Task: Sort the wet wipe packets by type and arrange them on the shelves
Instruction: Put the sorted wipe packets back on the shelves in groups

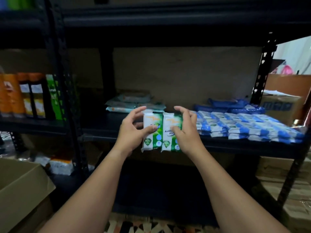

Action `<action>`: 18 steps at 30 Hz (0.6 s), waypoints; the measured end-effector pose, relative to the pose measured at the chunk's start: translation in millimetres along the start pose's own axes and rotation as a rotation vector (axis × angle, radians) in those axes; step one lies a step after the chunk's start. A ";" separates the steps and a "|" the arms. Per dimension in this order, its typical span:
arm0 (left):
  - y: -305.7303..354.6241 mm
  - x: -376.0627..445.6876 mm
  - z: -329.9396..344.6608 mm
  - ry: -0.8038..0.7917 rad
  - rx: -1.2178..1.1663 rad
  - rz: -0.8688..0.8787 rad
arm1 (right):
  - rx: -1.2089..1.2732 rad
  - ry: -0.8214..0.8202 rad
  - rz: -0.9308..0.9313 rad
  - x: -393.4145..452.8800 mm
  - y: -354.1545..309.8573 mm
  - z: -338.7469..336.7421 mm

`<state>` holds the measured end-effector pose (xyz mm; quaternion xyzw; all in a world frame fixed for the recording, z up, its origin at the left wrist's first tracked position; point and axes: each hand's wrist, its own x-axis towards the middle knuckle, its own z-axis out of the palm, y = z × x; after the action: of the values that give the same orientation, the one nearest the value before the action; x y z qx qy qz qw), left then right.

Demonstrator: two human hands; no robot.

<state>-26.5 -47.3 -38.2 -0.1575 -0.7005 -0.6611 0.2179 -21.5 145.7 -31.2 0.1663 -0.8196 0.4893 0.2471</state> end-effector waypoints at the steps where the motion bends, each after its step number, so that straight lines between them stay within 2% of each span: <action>1: 2.8 12.5 2.3 0.021 -0.007 -0.012 | -0.003 0.028 0.037 12.2 -2.7 -2.5; 5: -5.5 56.8 13.0 0.133 -0.016 -0.135 | 0.021 0.074 0.252 52.9 1.4 -5.3; 9: -24.4 92.6 22.6 0.189 0.063 -0.277 | -0.065 0.049 0.374 79.2 18.7 0.9; 14: -44.7 101.4 23.9 0.166 0.313 -0.358 | -0.363 -0.096 0.319 93.5 40.8 11.7; 18: -36.5 88.7 17.7 0.135 0.457 -0.259 | -0.472 -0.140 0.296 80.6 21.1 7.9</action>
<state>-122.6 -38.5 -24.4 0.0309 -0.8297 -0.5172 0.2076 -100.5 146.0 -3.8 0.0160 -0.9413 0.3030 0.1477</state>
